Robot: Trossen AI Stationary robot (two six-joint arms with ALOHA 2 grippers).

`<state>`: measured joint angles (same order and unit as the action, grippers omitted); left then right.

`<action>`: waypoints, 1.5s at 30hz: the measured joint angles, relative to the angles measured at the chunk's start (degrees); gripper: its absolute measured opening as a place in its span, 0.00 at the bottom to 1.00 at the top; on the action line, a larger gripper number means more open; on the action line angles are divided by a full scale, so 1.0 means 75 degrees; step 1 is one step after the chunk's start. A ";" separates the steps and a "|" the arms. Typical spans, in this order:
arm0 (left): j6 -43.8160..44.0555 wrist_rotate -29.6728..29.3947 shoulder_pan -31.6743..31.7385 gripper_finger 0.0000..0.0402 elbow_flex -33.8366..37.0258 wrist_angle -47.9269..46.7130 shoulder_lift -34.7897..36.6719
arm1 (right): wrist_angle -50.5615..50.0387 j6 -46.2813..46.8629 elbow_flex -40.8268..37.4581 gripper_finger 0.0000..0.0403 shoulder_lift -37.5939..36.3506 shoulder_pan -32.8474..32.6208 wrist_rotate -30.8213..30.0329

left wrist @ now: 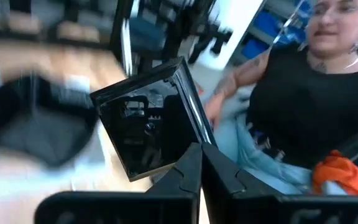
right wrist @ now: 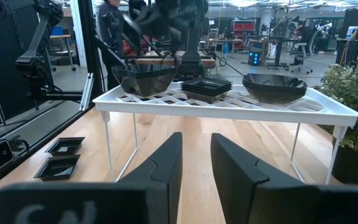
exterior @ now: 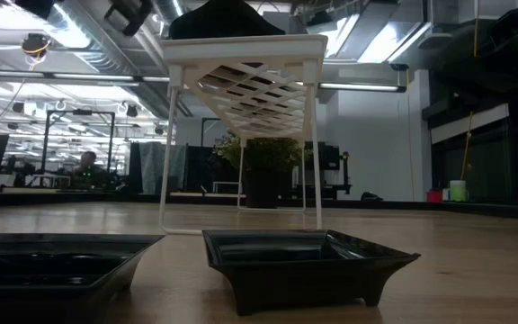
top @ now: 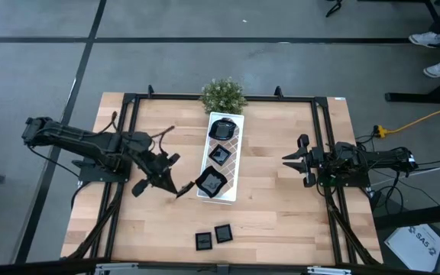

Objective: Pick & Place Mini shaped plates
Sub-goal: Stack the square plate on top of the square plate on the shelf

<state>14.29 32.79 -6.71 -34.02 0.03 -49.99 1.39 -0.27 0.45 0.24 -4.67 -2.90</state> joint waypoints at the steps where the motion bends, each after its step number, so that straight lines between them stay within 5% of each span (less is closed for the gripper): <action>1: -0.0174 0.0026 0.0056 0.00 0.0000 0.0256 0.0001 | 0.0001 0.0000 0.0000 0.21 0.0000 -0.0001 0.0000; 11: -0.1434 -0.0212 0.1010 0.00 -0.0003 0.1453 -0.0299 | 0.0002 0.0002 0.0000 0.21 0.0000 -0.0001 0.0000; 23: -0.2154 0.0060 0.1965 0.00 -0.0006 0.3481 -0.2142 | 0.0003 0.0001 0.0000 0.21 0.0002 -0.0003 0.0000; 37: -0.0852 0.0240 0.2583 0.00 -0.0006 0.5470 -0.3543 | 0.0001 0.0000 0.0000 0.21 -0.0001 -0.0003 0.0000; 45: 0.0123 0.0240 0.2803 0.00 -0.0006 0.5489 -0.3917 | 0.0000 0.0000 0.0000 0.21 0.0002 0.0000 0.0000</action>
<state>15.21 34.59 14.31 -34.06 41.20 -79.37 1.39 -0.27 0.45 0.25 -4.67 -2.90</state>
